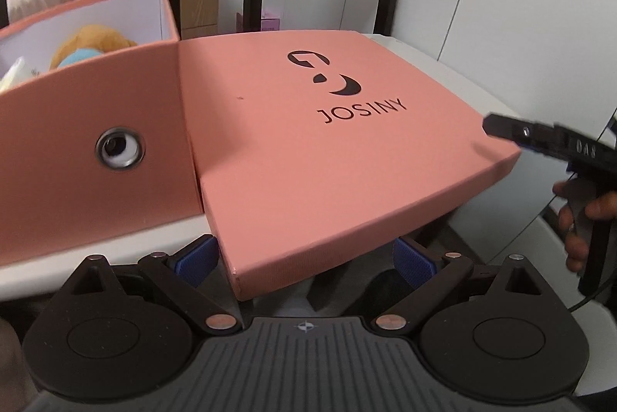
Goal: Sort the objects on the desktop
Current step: 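Grasp the JOSINY lid edge with the left gripper and lift it, then grasp the lid's other edge with the right gripper and raise it with the left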
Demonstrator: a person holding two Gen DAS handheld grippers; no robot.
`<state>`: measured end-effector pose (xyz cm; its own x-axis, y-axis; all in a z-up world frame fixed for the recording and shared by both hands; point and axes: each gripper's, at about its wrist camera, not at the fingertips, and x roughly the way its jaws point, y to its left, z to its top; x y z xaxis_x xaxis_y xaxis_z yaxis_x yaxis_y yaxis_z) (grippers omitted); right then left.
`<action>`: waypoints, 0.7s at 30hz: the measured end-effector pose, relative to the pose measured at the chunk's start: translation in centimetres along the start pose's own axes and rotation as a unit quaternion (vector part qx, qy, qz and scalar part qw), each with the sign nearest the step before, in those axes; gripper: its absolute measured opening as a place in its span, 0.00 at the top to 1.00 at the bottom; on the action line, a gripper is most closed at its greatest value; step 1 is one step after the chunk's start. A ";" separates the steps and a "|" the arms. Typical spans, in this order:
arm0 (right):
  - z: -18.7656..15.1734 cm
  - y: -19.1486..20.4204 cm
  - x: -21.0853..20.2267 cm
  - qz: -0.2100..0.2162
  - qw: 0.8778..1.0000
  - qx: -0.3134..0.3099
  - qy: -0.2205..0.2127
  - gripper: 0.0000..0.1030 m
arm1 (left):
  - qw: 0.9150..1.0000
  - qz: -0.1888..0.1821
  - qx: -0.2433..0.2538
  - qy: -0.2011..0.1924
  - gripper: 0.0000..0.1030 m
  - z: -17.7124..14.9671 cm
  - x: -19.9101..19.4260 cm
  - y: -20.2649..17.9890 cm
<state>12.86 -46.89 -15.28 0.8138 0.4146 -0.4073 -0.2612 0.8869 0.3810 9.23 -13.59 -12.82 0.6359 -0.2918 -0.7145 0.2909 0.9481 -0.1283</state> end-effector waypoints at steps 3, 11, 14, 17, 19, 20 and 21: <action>-0.5 0.2 -1.2 0.001 1.000 0.001 0.001 0.00 | 1.000 0.000 0.008 0.003 0.05 -0.5 -0.5 -0.4; -2.2 0.8 -5.0 0.009 1.000 0.011 0.003 0.00 | 1.000 -0.017 0.009 0.002 0.05 -2.5 -2.5 -0.8; -2.3 0.3 -5.5 0.011 1.000 0.027 -0.002 0.00 | 0.999 -0.034 -0.009 -0.001 0.05 -2.4 -2.4 0.0; -1.4 -0.5 -5.5 -0.005 0.999 0.039 -0.012 0.00 | 0.998 -0.046 -0.044 -0.004 0.05 -1.9 -2.2 1.5; -0.7 -1.7 -5.0 0.003 0.998 0.059 -0.005 0.00 | 0.994 -0.070 -0.089 -0.002 0.05 -1.7 -2.0 3.4; -0.4 -2.3 -4.8 0.007 0.997 0.072 0.000 0.00 | 0.989 -0.087 -0.116 0.002 0.05 -1.6 -1.8 4.6; -0.2 -3.1 -4.3 0.013 0.996 0.092 0.010 0.00 | 0.984 -0.105 -0.143 0.007 0.05 -1.6 -1.3 5.6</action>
<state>10.06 -51.38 -14.91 0.7975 0.4422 -0.4106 -0.1813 0.8246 0.5360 8.90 -7.69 -13.65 0.5722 -0.4855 -0.6610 0.2003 0.8643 -0.4614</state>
